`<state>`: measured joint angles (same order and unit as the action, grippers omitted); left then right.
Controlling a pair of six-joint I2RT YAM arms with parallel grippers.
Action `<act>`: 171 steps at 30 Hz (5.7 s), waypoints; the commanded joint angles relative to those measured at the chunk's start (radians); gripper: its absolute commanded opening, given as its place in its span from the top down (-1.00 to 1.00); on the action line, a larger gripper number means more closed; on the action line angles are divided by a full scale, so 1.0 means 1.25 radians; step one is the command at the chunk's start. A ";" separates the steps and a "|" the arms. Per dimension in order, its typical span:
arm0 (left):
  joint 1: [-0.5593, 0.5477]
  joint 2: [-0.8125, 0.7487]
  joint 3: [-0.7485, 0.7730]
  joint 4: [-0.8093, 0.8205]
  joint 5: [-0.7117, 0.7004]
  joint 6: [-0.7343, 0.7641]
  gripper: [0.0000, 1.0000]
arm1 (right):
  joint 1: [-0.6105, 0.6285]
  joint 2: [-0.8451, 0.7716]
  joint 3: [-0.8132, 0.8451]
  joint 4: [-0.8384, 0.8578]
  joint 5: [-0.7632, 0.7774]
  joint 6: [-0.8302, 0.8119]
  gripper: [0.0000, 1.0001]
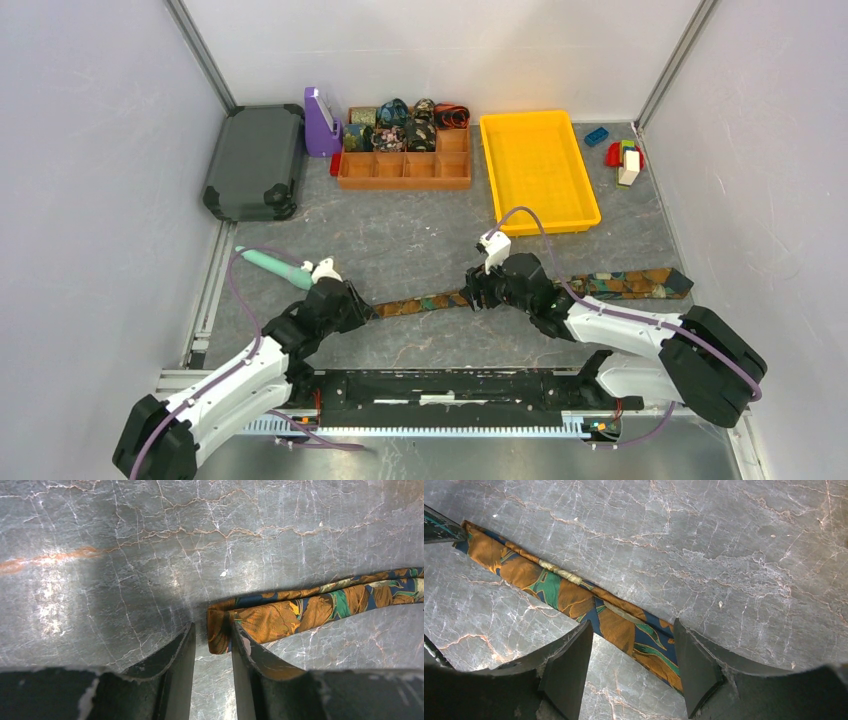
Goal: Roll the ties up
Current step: Roll the tie at the center of the board.
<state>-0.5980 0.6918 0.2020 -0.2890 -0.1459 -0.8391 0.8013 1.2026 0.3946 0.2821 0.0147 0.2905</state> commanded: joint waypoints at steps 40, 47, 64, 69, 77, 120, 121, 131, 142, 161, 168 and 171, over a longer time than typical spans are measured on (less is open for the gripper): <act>-0.005 0.066 0.205 -0.218 0.006 -0.036 0.85 | 0.255 0.371 0.294 0.188 -0.035 0.144 0.56; -0.006 0.072 0.220 -0.225 0.006 -0.036 0.85 | 0.269 0.422 0.331 0.202 -0.051 0.158 0.73; -0.005 0.047 0.254 -0.254 0.035 -0.034 0.86 | 0.274 0.507 0.384 0.161 -0.017 0.140 0.78; -0.005 0.040 0.258 -0.255 0.039 -0.036 0.86 | 0.271 0.481 0.410 0.086 0.021 0.112 0.79; -0.005 0.039 0.273 -0.254 0.044 -0.041 0.87 | 0.271 0.460 0.385 0.060 0.031 0.106 0.78; -0.005 0.086 0.291 -0.208 0.057 -0.048 0.91 | 0.255 0.435 0.379 0.046 0.015 0.064 0.78; -0.006 0.087 0.291 -0.207 0.057 -0.048 0.92 | 0.255 0.441 0.378 0.053 0.010 0.066 0.79; -0.007 0.104 0.301 -0.195 0.072 -0.053 0.92 | 0.255 0.523 0.395 0.095 -0.008 0.088 0.80; -0.019 0.145 0.282 -0.124 0.094 -0.077 0.93 | 0.243 0.536 0.398 0.104 -0.003 0.083 0.82; -0.049 0.236 0.257 -0.020 0.077 -0.111 0.95 | 0.206 0.291 0.289 -0.012 0.083 0.067 0.84; -0.065 0.283 0.260 0.007 0.067 -0.127 0.95 | 0.172 0.259 0.213 -0.006 0.088 0.077 0.86; -0.072 0.297 0.259 0.027 0.066 -0.138 0.95 | 0.165 0.248 0.194 0.002 0.087 0.080 0.86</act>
<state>-0.6758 1.0451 0.5255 -0.3183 -0.0502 -0.9604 1.0164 1.5578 0.6598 0.2665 0.1024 0.3882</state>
